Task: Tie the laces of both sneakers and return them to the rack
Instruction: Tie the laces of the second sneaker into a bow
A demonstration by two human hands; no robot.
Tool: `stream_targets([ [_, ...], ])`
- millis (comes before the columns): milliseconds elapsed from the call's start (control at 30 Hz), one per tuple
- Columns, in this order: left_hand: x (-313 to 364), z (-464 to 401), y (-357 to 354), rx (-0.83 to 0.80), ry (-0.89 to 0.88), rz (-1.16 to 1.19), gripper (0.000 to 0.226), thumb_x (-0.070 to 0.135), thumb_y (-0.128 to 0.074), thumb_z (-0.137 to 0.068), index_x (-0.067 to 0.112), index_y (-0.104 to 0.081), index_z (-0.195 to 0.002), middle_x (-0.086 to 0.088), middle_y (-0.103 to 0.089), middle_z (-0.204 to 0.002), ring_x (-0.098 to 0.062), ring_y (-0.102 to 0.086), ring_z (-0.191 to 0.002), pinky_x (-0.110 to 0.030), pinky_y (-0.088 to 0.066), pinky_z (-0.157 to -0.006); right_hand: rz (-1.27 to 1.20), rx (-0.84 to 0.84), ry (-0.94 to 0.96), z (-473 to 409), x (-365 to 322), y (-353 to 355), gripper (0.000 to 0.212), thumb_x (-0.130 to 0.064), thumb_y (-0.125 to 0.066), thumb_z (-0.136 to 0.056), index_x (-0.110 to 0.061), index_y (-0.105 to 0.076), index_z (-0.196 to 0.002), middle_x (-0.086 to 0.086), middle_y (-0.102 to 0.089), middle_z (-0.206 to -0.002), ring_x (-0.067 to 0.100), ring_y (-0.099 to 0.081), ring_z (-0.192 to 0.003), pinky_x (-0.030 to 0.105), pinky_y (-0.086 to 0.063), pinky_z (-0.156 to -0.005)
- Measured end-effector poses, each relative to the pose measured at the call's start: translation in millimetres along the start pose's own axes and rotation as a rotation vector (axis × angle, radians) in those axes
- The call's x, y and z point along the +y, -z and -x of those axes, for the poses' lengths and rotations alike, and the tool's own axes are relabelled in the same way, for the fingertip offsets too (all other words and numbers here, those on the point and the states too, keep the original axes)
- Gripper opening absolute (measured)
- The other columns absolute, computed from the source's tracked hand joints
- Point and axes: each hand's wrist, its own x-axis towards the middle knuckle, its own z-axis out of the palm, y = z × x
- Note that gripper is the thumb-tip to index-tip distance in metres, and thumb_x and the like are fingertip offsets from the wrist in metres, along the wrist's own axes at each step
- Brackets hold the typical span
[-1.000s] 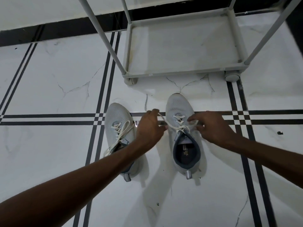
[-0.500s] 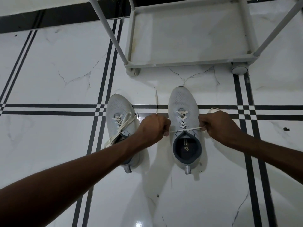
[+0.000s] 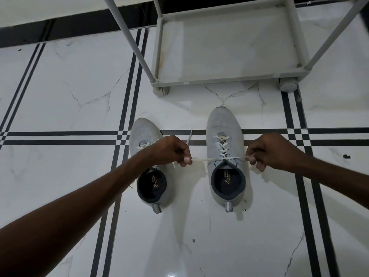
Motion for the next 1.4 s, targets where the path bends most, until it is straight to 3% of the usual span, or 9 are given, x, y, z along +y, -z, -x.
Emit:
stream_targets([
  [133, 3.6, 11.4, 8.7, -0.158, -0.016, 0.145, 0.022, 0.007, -0.072, -0.089, 0.023, -0.075, -0.074, -0.002, -0.077, -0.08, -0.02, -0.073, -0.089, -0.038, -0.053, -0.086, -0.135, -0.071, -0.019, 3.1, -5.0, 13.8, 0.014, 0.006, -0.063, -0.088, -0.003, -0.072, -0.083, 0.011, -0.075, -0.067, 0.026, -0.073, -0.057, 0.037, -0.062, -0.058],
  [300, 19.7, 21.5, 29.2, -0.242, -0.041, 0.359, 0.026, 0.008, -0.065, -0.091, 0.026, -0.076, -0.076, -0.001, -0.076, -0.091, -0.02, -0.069, -0.1, -0.029, -0.053, -0.09, -0.188, -0.38, -0.021, 7.9, -20.2, 34.1, 0.015, -0.005, -0.064, -0.091, -0.009, -0.073, -0.08, 0.013, -0.075, -0.077, 0.016, -0.061, -0.055, 0.026, -0.05, -0.05],
  [400, 27.7, 15.0, 27.8, -0.232, -0.1, 0.509, 0.018, 0.003, -0.06, -0.095, 0.012, -0.074, -0.091, -0.013, -0.074, -0.116, -0.026, -0.062, -0.124, -0.036, -0.048, -0.107, -0.246, -0.503, 0.025, 11.0, -34.5, 50.9, 0.013, -0.009, -0.063, -0.092, -0.006, -0.073, -0.084, 0.016, -0.073, -0.084, 0.013, -0.056, -0.058, 0.025, -0.046, -0.052],
  [500, 38.6, 6.6, 22.0, -0.24, -0.178, 0.629, 0.013, -0.003, -0.056, -0.095, 0.001, -0.067, -0.101, -0.017, -0.064, -0.134, -0.027, -0.057, -0.132, -0.037, -0.044, -0.112, -0.256, -0.419, 0.082, 15.0, -45.1, 56.2, 0.011, -0.017, -0.069, -0.086, -0.007, -0.074, -0.086, 0.008, -0.072, -0.083, 0.011, -0.057, -0.062, 0.027, -0.049, -0.061],
  [600, 51.9, -1.7, 9.1, -0.161, -0.192, 0.752, 0.016, -0.002, -0.056, -0.096, 0.007, -0.07, -0.098, -0.013, -0.074, -0.112, -0.027, -0.068, -0.114, -0.038, -0.049, -0.106, -0.352, -0.271, 0.101, 13.6, -49.6, 48.5, 0.008, -0.014, -0.069, -0.086, -0.006, -0.072, -0.087, 0.001, -0.076, -0.099, 0.012, -0.057, -0.061, 0.029, -0.05, -0.059],
  [833, 62.4, -31.2, -23.0, 0.132, -0.039, 0.815, 0.02, 0.023, -0.067, -0.094, 0.008, -0.073, -0.106, -0.003, -0.065, -0.072, -0.015, -0.067, -0.069, -0.029, -0.057, -0.07, -0.761, 0.067, 0.05, -2.9, -55.1, 0.8, 0.013, -0.008, -0.066, -0.09, -0.002, -0.069, -0.1, 0.018, -0.071, -0.081, 0.012, -0.05, -0.049, 0.022, -0.041, -0.043],
  [1000, 56.0, -41.6, -30.5, 0.01, -0.023, 0.793, 0.019, 0.006, -0.053, -0.101, 0.012, -0.065, -0.114, -0.012, -0.068, -0.09, -0.013, -0.064, -0.066, -0.029, -0.057, -0.069, -0.697, 0.174, 0.065, -5.5, -59.0, -13.9, 0.019, -0.002, -0.062, -0.093, -0.007, -0.07, -0.109, 0.022, -0.069, -0.079, 0.015, -0.054, -0.047, 0.026, -0.043, -0.042],
  [1100, 54.1, -42.2, -34.2, -0.018, -0.006, 0.806, 0.017, -0.002, -0.055, -0.098, 0.01, -0.062, -0.108, -0.008, -0.072, -0.082, -0.012, -0.066, -0.064, -0.025, -0.057, -0.065, -0.547, 0.202, 0.119, -3.7, -64.0, -13.9, 0.028, 0.003, -0.058, -0.094, -0.013, -0.07, -0.113, 0.015, -0.071, -0.074, 0.021, -0.062, -0.048, 0.032, -0.053, -0.044],
  [1400, 53.3, -49.4, -42.8, 0.084, 0.094, 0.888, 0.025, -0.005, -0.063, -0.09, -0.01, -0.064, -0.115, -0.026, -0.067, -0.102, -0.033, -0.068, -0.091, -0.042, -0.055, -0.095, -0.366, 0.258, 0.135, -6.1, -64.5, -25.1, 0.029, -0.004, -0.066, -0.09, -0.027, -0.069, -0.108, 0.01, -0.067, -0.057, 0.023, -0.065, -0.043, 0.032, -0.056, -0.043],
])
